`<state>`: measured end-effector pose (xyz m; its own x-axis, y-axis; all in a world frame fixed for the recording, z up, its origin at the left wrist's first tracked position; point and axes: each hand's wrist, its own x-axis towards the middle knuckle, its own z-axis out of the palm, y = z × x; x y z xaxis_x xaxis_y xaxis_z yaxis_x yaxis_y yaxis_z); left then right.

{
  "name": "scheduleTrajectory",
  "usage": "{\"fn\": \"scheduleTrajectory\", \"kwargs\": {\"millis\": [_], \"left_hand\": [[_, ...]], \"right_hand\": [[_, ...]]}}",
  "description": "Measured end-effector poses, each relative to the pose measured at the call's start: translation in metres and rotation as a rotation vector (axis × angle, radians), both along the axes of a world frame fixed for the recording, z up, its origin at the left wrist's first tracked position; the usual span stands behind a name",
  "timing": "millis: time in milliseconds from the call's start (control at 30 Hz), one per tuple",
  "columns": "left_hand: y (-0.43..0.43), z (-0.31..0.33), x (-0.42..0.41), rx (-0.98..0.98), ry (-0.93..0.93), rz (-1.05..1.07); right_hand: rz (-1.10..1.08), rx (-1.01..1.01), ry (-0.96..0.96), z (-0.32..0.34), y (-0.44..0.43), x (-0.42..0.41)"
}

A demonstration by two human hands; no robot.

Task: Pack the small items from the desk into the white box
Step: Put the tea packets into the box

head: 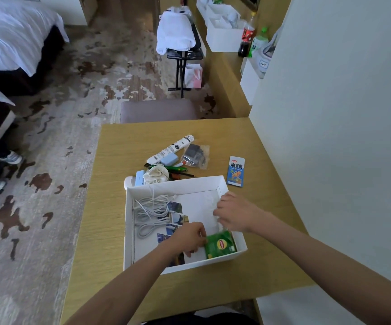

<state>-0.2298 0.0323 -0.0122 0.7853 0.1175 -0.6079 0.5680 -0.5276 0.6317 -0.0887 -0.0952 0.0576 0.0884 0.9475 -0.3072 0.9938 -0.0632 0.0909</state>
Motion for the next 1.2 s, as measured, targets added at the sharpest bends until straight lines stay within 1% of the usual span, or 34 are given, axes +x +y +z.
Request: {"fn": "scheduleTrajectory", "kwargs": {"millis": [67,100,167,200,267,367,467,567,633,700,833,933,1067,1200], "left_hand": [[0.001,0.003,0.004,-0.085,0.031,0.038],[0.002,0.005,0.005,-0.096,0.04,0.037],[0.005,0.01,0.006,-0.067,0.043,0.029],[0.008,0.014,0.007,-0.021,0.027,0.028],[0.017,0.023,0.01,0.063,-0.042,0.046],[0.035,0.04,0.019,0.059,-0.159,0.134],[0.056,0.058,0.028,0.166,-0.286,0.193],[0.076,0.07,0.037,0.3,-0.4,0.259],[0.091,0.072,0.044,0.375,-0.428,0.304],[0.106,0.073,0.05,0.401,-0.419,0.347],[0.136,0.07,0.06,0.401,-0.391,0.346],[0.156,0.063,0.07,0.446,-0.278,0.29],[0.185,0.055,0.09,0.48,-0.147,0.214],[0.211,0.045,0.105,0.458,-0.012,0.176]], "right_hand": [[-0.051,0.094,0.082,0.005,0.001,0.011],[-0.08,0.145,0.12,0.007,0.002,0.016],[-0.153,0.247,0.213,0.01,0.002,0.022],[-0.193,0.291,0.263,0.011,0.002,0.025],[-0.271,0.366,0.353,0.012,0.002,0.03],[-0.397,0.473,0.495,0.012,0.007,0.037],[-0.48,0.566,0.645,0.012,0.021,0.043],[-0.511,0.602,0.705,0.015,0.043,0.049],[-0.532,0.587,0.752,0.016,0.059,0.055],[-0.538,0.541,0.791,0.014,0.075,0.063],[-0.542,0.39,0.744,-0.004,0.109,0.08],[-0.511,0.265,0.721,-0.024,0.133,0.089],[-0.477,0.182,0.606,-0.044,0.17,0.099],[-0.422,0.116,0.485,-0.067,0.205,0.102]]}}
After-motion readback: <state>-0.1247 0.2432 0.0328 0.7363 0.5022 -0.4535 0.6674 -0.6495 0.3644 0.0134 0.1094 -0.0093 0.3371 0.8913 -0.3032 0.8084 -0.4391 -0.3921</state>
